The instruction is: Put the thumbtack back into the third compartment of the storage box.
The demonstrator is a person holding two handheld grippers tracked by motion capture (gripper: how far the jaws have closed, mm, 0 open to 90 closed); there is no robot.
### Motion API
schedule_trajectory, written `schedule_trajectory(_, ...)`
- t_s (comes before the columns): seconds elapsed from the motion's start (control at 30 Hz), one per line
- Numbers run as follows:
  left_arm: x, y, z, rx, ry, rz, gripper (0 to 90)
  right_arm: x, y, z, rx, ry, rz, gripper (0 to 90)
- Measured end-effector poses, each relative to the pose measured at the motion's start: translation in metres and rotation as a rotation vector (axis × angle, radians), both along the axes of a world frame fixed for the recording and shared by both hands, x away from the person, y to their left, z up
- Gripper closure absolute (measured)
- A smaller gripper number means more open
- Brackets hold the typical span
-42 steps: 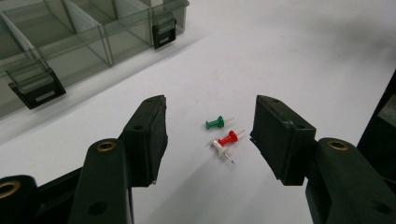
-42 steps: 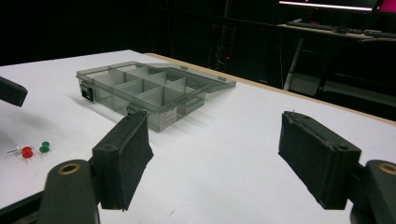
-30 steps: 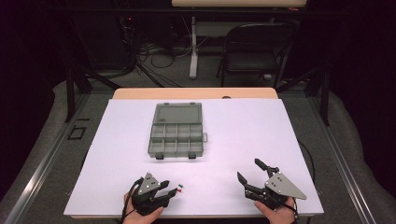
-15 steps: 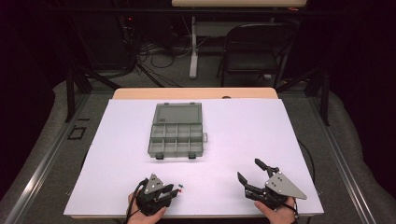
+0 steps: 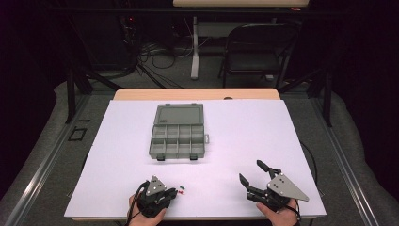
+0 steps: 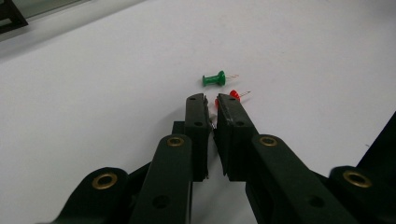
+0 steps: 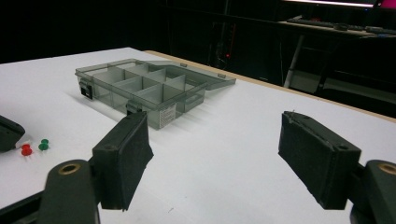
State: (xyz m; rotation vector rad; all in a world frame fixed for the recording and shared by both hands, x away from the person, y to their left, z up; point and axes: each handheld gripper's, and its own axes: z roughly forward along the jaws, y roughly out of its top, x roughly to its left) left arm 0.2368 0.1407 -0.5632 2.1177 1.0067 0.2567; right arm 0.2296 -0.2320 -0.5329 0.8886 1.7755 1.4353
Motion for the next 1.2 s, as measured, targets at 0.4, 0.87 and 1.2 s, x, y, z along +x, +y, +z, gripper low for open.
schedule_trajectory(0.4,0.0000,0.0044,0.0000,-0.003,0.009,0.016,85.7,0.0002,-0.0001,-0.0002,0.001,0.000,0.003,24.1)
schedule_trajectory(0.87,0.0004,0.0037,0.0001,-0.001,0.009,0.016,90.0,0.0010,-0.0011,-0.0007,-0.002,0.003,-0.001,24.2)
schedule_trajectory(1.2,0.0021,0.0104,0.0053,-0.032,0.005,0.034,90.0,0.0008,-0.0017,-0.0005,-0.004,0.004,-0.002,24.3)
